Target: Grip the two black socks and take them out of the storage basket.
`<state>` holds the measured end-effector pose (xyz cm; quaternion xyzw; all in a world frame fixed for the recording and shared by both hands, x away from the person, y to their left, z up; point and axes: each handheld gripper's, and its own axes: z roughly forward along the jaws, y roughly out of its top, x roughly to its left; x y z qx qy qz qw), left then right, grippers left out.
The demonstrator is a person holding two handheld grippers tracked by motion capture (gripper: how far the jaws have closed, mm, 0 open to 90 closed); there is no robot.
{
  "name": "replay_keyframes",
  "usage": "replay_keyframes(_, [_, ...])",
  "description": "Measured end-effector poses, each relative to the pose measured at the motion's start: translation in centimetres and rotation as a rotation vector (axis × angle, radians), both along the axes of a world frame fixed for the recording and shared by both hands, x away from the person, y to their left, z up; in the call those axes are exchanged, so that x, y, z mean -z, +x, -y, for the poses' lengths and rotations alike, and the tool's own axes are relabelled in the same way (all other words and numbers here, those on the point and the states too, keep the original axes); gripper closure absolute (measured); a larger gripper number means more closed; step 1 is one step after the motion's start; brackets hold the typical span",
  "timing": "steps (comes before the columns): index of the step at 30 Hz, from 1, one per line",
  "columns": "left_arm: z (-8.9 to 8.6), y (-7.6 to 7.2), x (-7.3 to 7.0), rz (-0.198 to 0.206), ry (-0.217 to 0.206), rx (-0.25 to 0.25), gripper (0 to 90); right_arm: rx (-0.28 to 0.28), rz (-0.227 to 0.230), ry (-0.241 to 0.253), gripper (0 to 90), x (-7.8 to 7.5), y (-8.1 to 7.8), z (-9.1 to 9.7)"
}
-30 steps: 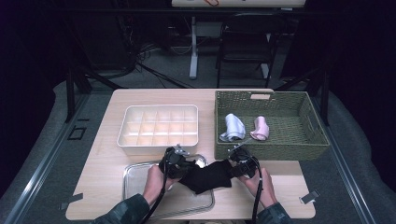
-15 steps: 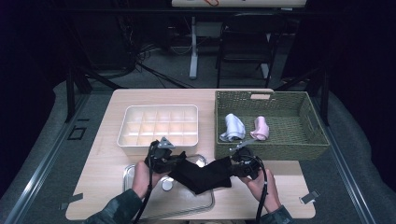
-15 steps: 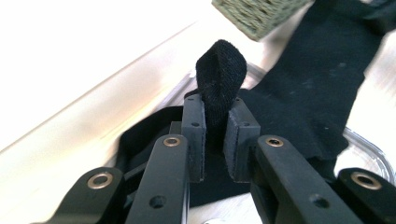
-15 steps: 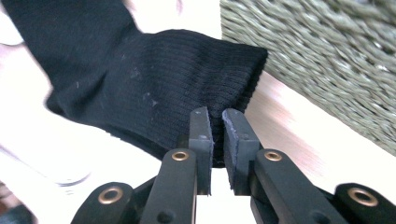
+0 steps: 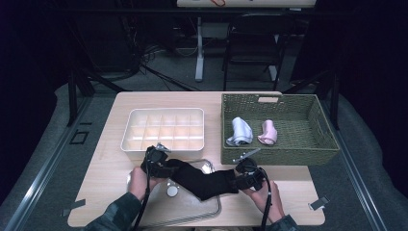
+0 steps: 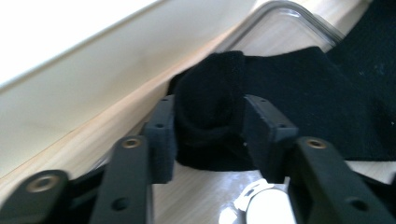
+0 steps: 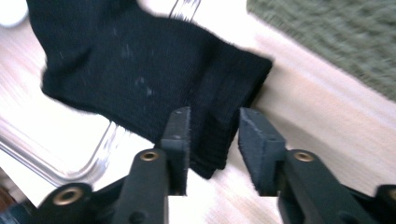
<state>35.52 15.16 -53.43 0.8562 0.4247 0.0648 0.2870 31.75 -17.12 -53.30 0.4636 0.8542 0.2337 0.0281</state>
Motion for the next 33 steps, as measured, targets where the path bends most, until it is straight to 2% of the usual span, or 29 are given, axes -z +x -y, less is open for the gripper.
replay_keyframes(2, [-0.4, 0.1, 0.0, -0.009, -0.020, -0.022, 51.4, 0.027, 0.007, 0.033, 60.0, -0.2, 0.0, 0.3])
replay_keyframes(3, [-0.6, 0.2, 0.0, -0.029, -0.024, -0.019, 50.3, 0.023, 0.003, 0.027, 59.2, -0.1, 0.1, 0.5])
replay_keyframes(5, [-0.8, 0.4, 0.5, -0.055, -0.030, -0.021, 48.2, 0.052, -0.008, 0.041, 56.9, 0.5, 0.2, 0.4])
replay_keyframes(6, [-0.8, 0.5, 0.7, -0.071, -0.025, -0.013, 47.9, 0.033, -0.030, 0.027, 56.6, 0.6, 0.4, 0.5])
replay_keyframes(9, [-0.4, 0.7, 1.3, -0.089, -0.005, 0.001, 47.7, 0.031, -0.044, 0.014, 55.6, 1.2, 0.5, -0.1])
replay_keyframes(11, [-0.2, 0.7, 1.5, -0.085, 0.010, 0.006, 49.9, 0.022, -0.060, 0.002, 55.6, 1.5, 0.6, -0.3])
replay_keyframes(12, [-0.2, 0.7, 1.5, -0.084, 0.013, 0.008, 50.9, 0.034, -0.060, 0.005, 55.9, 1.7, 0.5, -0.4])
replay_keyframes(16, [-0.3, 0.7, 1.5, -0.079, 0.019, 0.011, 55.7, 0.018, -0.071, -0.013, 57.5, 1.8, 0.7, -0.4])
replay_keyframes(17, [-0.3, 0.7, 1.6, -0.083, 0.020, 0.010, 56.5, 0.019, -0.074, -0.003, 57.8, 1.8, 0.7, -0.4])
replay_keyframes(18, [-0.3, 0.7, 1.6, -0.085, 0.022, 0.012, 57.3, 0.021, -0.068, -0.018, 58.4, 1.8, 0.7, -0.4])
replay_keyframes(24, [-0.1, 0.6, 1.7, -0.079, 0.043, 0.025, 62.9, -0.005, -0.073, -0.027, 68.1, 1.8, 0.7, -0.7])
replay_keyframes(25, [-0.1, 0.6, 1.8, -0.074, 0.047, 0.024, 63.7, -0.007, -0.079, -0.013, 70.5, 1.8, 0.7, -0.8])
replay_keyframes(27, [-0.1, 0.6, 1.7, -0.076, 0.049, 0.029, 65.2, -0.016, -0.084, -0.019, 73.8, 1.8, 0.7, -0.7])
replay_keyframes(32, [0.0, 0.5, 1.7, -0.074, 0.056, 0.039, 68.3, -0.006, -0.075, 0.037, 77.2, 1.9, 0.6, -0.4])
replay_keyframes(33, [0.0, 0.5, 1.7, -0.076, 0.056, 0.040, 69.0, -0.018, -0.076, 0.020, 77.5, 1.7, 0.6, -0.3])
